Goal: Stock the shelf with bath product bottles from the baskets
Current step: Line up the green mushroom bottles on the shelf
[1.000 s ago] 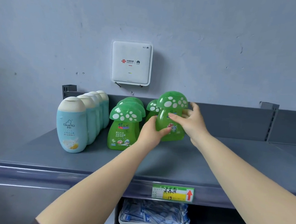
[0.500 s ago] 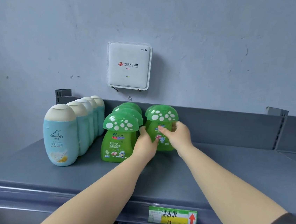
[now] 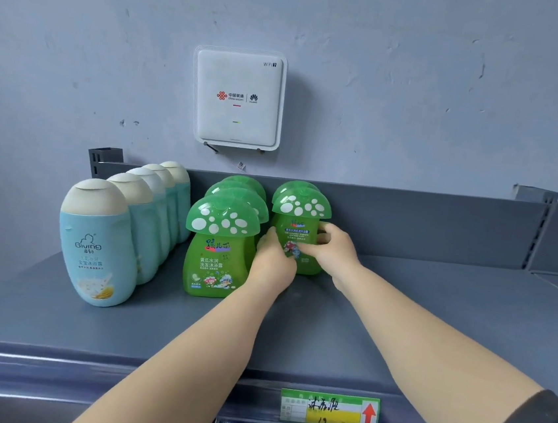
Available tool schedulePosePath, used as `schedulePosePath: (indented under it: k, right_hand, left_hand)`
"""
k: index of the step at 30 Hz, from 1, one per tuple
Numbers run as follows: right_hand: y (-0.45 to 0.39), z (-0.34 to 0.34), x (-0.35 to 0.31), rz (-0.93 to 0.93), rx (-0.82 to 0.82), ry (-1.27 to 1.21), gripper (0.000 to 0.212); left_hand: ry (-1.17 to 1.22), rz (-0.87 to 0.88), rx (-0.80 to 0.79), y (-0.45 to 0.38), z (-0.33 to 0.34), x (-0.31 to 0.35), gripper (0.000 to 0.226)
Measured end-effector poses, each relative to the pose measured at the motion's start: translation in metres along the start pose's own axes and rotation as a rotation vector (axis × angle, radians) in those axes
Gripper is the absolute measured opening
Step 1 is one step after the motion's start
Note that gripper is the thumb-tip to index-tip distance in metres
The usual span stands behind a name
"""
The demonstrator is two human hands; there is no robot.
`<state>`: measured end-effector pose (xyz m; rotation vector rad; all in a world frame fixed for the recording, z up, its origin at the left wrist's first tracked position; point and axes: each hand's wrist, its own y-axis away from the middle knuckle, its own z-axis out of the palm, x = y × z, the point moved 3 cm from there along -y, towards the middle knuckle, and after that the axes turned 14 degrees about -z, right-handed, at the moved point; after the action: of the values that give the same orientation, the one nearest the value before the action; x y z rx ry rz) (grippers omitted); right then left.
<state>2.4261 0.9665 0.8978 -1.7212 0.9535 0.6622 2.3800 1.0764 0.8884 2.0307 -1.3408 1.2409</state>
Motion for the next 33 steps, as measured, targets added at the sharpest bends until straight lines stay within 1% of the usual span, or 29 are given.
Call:
schedulePosePath:
  k: [2, 6, 10, 11, 13, 15, 18, 20, 23, 25, 26, 28, 30, 33]
  right_hand:
    - [0.000, -0.001, 0.001, -0.047, -0.038, 0.073, 0.043]
    - [-0.002, 0.003, 0.001, -0.090, -0.011, 0.153, 0.041]
    - [-0.004, 0.008, -0.001, -0.104, 0.002, 0.245, 0.040]
    - [-0.003, 0.008, -0.001, -0.106, 0.002, 0.260, 0.041]
    - [-0.002, 0.009, 0.000, -0.085, -0.022, 0.257, 0.046]
    - [0.000, 0.006, 0.000, -0.045, -0.070, 0.233, 0.057]
    - [0.004, -0.008, -0.009, 0.002, -0.083, 0.218, 0.078]
    - [0.012, -0.022, -0.021, 0.029, -0.098, 0.211, 0.082]
    - [0.037, -0.045, -0.042, 0.016, -0.132, 0.235, 0.076]
    - [0.061, -0.062, -0.053, -0.063, -0.113, 0.309, 0.065]
    - [0.073, -0.071, -0.058, -0.112, -0.093, 0.385, 0.058]
    - [0.098, -0.091, -0.063, -0.200, -0.055, 0.578, 0.045]
    - [0.121, -0.111, -0.063, -0.238, -0.018, 0.729, 0.037]
    - [0.155, -0.141, -0.063, -0.250, 0.028, 0.921, 0.033]
  left_hand:
    - [-0.019, 0.006, -0.001, -0.001, 0.000, 0.001, 0.014]
    - [0.016, -0.056, -0.024, 0.001, 0.000, 0.001, 0.021]
    - [0.043, -0.140, -0.100, 0.004, 0.002, 0.002, 0.050]
    - [0.024, -0.143, -0.099, 0.004, 0.003, 0.003, 0.051]
    - [-0.035, -0.120, -0.074, 0.006, 0.000, 0.004, 0.050]
    - [-0.059, -0.063, -0.054, 0.008, -0.002, 0.007, 0.045]
    - [-0.050, 0.015, -0.006, 0.013, -0.008, 0.011, 0.026]
    - [-0.017, 0.041, -0.030, 0.022, -0.015, 0.014, 0.022]
    - [-0.083, 0.148, -0.066, 0.044, -0.025, 0.024, 0.029]
    - [-0.139, 0.272, -0.074, 0.059, -0.027, 0.032, 0.042]
    - [-0.166, 0.342, -0.075, 0.065, -0.026, 0.037, 0.044]
    - [-0.205, 0.482, -0.089, 0.079, -0.019, 0.048, 0.040]
    - [-0.244, 0.598, -0.117, 0.098, -0.006, 0.060, 0.036]
    - [-0.266, 0.765, -0.143, 0.133, 0.021, 0.079, 0.033]
